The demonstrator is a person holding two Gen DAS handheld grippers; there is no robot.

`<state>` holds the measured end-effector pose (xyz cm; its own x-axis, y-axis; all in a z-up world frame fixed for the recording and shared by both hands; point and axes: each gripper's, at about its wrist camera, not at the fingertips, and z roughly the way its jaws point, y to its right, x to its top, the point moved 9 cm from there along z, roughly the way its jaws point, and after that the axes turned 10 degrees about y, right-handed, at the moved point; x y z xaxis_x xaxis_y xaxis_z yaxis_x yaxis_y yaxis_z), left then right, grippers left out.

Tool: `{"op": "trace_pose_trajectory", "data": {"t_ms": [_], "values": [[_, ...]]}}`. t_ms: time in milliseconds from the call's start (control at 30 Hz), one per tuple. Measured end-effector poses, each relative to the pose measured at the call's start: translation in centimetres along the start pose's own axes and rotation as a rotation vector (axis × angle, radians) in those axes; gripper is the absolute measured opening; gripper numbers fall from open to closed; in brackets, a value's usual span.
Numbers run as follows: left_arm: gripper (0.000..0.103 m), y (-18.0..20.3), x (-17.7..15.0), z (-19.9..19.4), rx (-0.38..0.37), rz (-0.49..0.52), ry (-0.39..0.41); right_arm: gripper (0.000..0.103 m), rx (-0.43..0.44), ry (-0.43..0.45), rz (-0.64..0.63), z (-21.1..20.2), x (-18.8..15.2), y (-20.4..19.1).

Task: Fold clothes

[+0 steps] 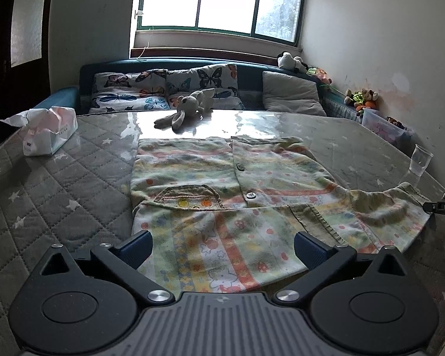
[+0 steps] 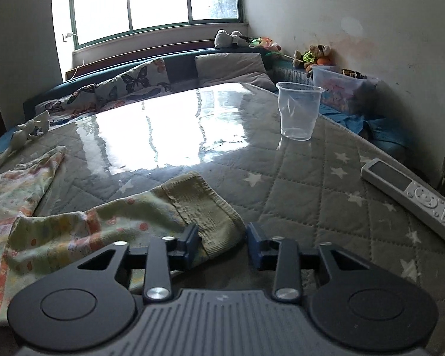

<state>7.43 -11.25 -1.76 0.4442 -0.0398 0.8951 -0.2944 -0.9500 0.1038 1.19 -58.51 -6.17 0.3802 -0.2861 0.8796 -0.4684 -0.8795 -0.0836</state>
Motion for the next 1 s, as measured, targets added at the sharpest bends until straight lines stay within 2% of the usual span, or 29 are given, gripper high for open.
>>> {"op": "trace_pose_trajectory", "data": {"t_ms": [67,200,400,633,1000], "values": [[0.103,0.0,-0.1,0.0,0.003,-0.001,-0.005,0.01,0.012,0.0,0.005,-0.1,0.0,-0.2],[0.103,-0.4,-0.3,0.0,0.012,-0.015,-0.012,0.007,0.037,0.015,0.017,-0.9,0.7,-1.0],[0.103,-1.5,-0.4,-0.2,0.03,-0.043,-0.011,0.007,0.205,0.052,0.036,-3.7,3.4,-5.4],[0.103,-3.0,-0.8,-0.5,0.04,-0.083,-0.005,0.006,0.454,0.058,-0.031,-6.4,6.2,-15.7],[0.103,-6.4,-1.6,-1.4,0.08,-0.153,0.0,0.006,0.719,0.021,-0.218,-8.7,5.0,-31.5]]}}
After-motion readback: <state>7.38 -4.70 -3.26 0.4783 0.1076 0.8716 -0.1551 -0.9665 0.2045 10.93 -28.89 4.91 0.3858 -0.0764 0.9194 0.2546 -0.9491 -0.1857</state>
